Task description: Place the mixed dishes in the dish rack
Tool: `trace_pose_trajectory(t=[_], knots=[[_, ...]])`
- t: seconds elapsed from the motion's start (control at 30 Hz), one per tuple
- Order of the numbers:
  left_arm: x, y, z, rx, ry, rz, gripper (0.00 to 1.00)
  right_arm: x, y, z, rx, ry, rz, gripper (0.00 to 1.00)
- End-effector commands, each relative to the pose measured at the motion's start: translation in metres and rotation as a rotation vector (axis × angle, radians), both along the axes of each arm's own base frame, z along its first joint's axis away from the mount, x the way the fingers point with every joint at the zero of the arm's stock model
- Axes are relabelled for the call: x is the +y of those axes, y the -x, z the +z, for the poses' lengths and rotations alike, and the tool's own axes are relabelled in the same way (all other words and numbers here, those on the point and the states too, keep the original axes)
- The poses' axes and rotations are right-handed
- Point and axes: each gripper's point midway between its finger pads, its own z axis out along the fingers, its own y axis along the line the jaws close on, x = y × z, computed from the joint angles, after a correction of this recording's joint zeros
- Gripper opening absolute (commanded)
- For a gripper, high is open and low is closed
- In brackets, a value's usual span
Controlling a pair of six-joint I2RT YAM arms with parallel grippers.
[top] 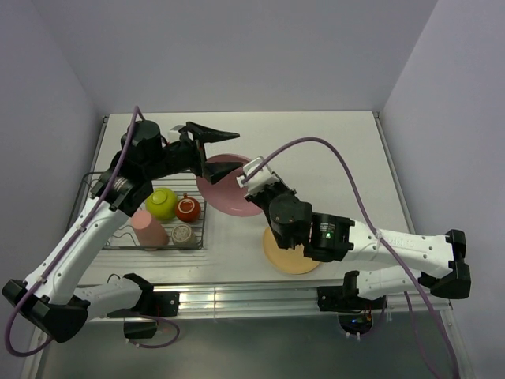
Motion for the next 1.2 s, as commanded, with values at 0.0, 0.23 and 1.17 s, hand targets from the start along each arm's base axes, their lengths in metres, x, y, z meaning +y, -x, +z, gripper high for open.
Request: trace_pose_trajectory(t=[0.0,0.23,1.17], knots=[[0.006,0.002,0.010,0.166,0.051,0.038,0.71,-0.031,0.008,0.051,-0.123,-0.125,-0.150,0.00],[0.014,0.012,-0.012,0.192,-0.072,0.046,0.74,-0.043,0.009,0.059,-0.189,-0.005,-0.206,0.00],[0.012,-0.035,-0.056,0.302,-0.055,0.108,0.10,-0.004,0.054,0.042,-0.352,0.274,-0.025,0.00]])
